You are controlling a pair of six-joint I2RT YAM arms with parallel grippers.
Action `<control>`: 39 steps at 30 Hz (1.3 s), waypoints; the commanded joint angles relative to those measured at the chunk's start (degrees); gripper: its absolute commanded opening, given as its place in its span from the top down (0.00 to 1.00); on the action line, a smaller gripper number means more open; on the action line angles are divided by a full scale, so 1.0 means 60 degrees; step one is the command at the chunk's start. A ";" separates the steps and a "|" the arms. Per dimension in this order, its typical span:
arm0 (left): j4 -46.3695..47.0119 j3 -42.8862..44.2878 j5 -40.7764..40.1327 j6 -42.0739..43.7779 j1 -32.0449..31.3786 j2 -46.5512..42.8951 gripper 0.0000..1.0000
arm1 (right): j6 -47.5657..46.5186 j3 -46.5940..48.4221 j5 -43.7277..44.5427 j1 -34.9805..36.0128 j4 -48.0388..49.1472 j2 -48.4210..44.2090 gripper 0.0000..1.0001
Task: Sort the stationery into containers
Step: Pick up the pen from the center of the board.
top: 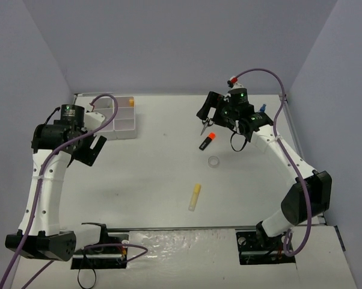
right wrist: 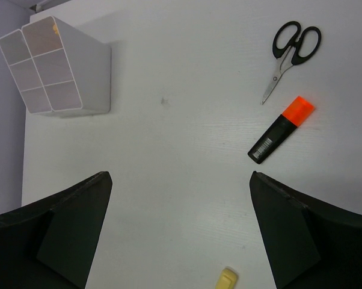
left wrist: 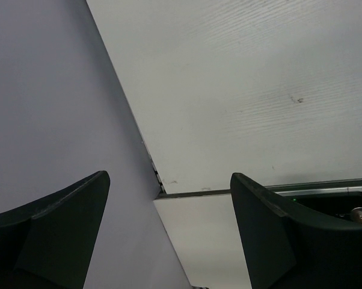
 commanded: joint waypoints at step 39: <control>1.0799 -0.1419 0.2523 -0.0437 0.0032 0.0281 0.22 | -0.2513 0.4427 0.0818 -0.1129 0.2487 0.3748 0.04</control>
